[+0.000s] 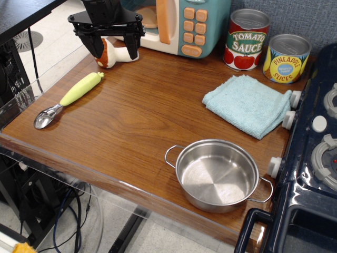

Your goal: Put the pot on the cloth

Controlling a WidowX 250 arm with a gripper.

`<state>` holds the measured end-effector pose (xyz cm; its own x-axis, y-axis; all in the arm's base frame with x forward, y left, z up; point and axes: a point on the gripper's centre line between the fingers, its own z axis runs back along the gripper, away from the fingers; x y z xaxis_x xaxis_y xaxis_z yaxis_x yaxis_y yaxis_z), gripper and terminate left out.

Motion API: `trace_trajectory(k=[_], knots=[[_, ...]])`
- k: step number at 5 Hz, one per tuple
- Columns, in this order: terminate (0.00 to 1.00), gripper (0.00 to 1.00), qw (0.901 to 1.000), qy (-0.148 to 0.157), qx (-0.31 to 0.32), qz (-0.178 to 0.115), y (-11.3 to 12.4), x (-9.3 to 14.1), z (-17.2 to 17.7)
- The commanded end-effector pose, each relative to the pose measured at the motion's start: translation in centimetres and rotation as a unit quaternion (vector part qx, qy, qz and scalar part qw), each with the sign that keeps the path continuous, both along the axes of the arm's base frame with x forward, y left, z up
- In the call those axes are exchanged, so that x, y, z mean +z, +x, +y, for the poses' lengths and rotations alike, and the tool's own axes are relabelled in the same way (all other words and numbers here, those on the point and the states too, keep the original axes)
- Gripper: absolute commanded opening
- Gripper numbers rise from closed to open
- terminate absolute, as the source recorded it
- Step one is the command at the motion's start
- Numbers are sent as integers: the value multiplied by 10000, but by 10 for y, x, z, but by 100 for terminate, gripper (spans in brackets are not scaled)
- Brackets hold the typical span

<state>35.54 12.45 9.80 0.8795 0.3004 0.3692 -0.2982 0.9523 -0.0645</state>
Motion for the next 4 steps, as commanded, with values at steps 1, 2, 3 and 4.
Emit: trace_trajectory(k=[1, 2, 3, 4], knots=[[0, 100, 10000, 0, 0, 0, 0, 0, 0], [0, 100, 9986, -353, 167, 344, -8, -6, -11], [0, 100, 9982, -348, -351, 341, -13, -5, -28], [0, 100, 9935, -390, -1007, 373, -21, -8, -48]])
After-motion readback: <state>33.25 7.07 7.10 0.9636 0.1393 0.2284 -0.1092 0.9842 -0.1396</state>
